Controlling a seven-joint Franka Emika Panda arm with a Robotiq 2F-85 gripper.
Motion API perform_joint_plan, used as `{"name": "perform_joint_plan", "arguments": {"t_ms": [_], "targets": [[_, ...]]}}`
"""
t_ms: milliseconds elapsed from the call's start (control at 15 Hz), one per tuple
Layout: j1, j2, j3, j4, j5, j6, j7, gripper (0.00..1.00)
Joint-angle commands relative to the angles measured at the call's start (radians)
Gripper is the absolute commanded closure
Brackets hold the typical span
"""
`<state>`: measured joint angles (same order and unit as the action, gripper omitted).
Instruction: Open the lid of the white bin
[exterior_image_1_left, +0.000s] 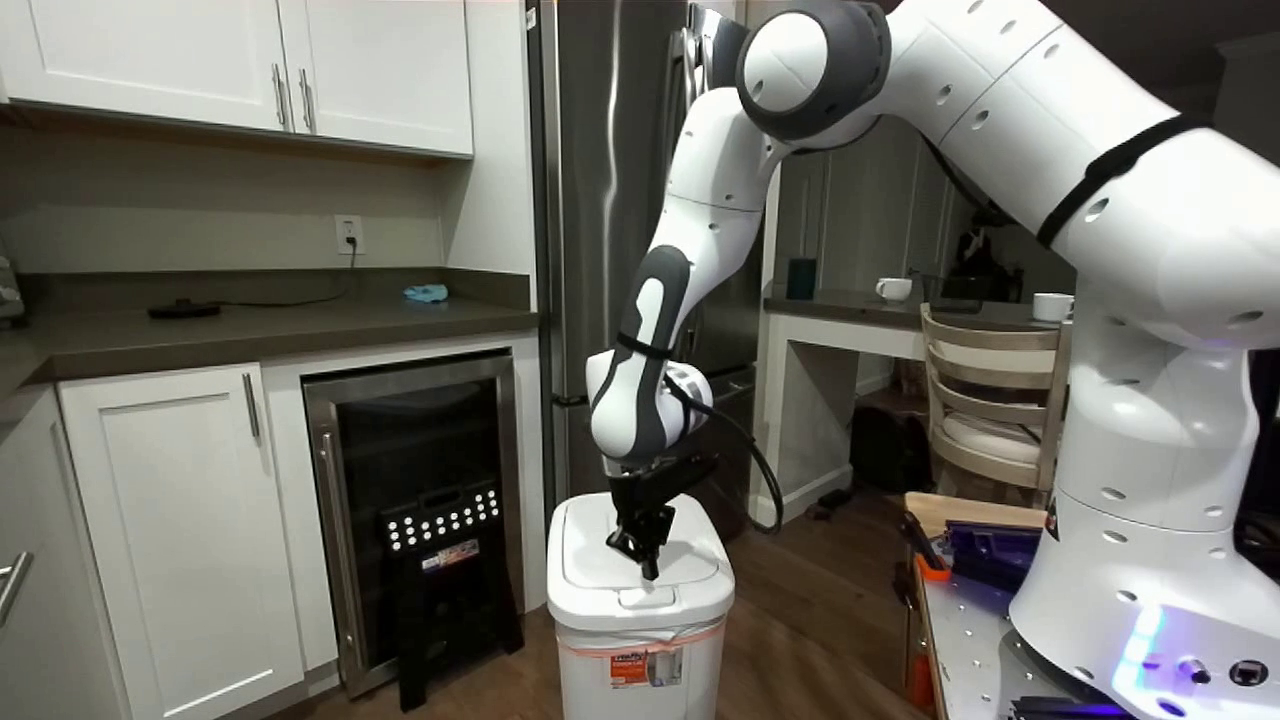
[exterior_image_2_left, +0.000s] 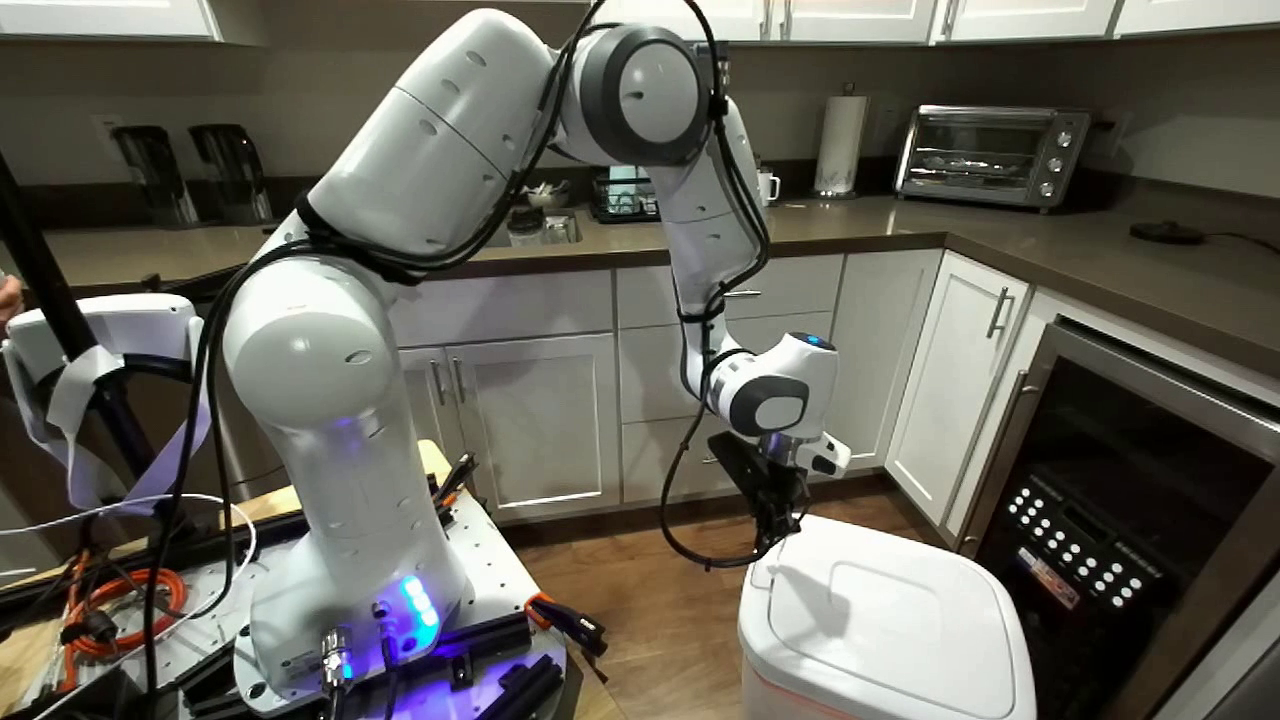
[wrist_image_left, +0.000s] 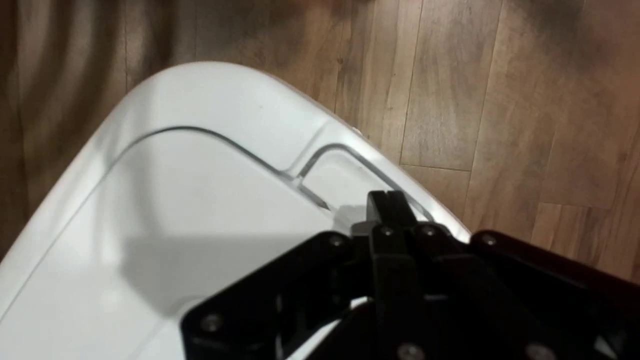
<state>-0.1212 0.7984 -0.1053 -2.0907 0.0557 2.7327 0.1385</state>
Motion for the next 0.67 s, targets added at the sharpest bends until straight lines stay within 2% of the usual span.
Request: {"name": "perform_joint_plan", "arguments": {"t_ms": [0, 267, 467, 600], "targets": [[-0.035, 0.088, 0.038, 0.073, 0.045, 0.052, -0.023, 0.98], [-0.036, 0.171, 0.03, 0.105, 0.036, 0.139, -0.032, 0.97], [0.019, 0.138, -0.002, 0.044, 0.012, 0.184, -0.015, 0.97], [0.082, 0.085, -0.032, -0.027, -0.008, 0.224, 0.002, 0.97]]}}
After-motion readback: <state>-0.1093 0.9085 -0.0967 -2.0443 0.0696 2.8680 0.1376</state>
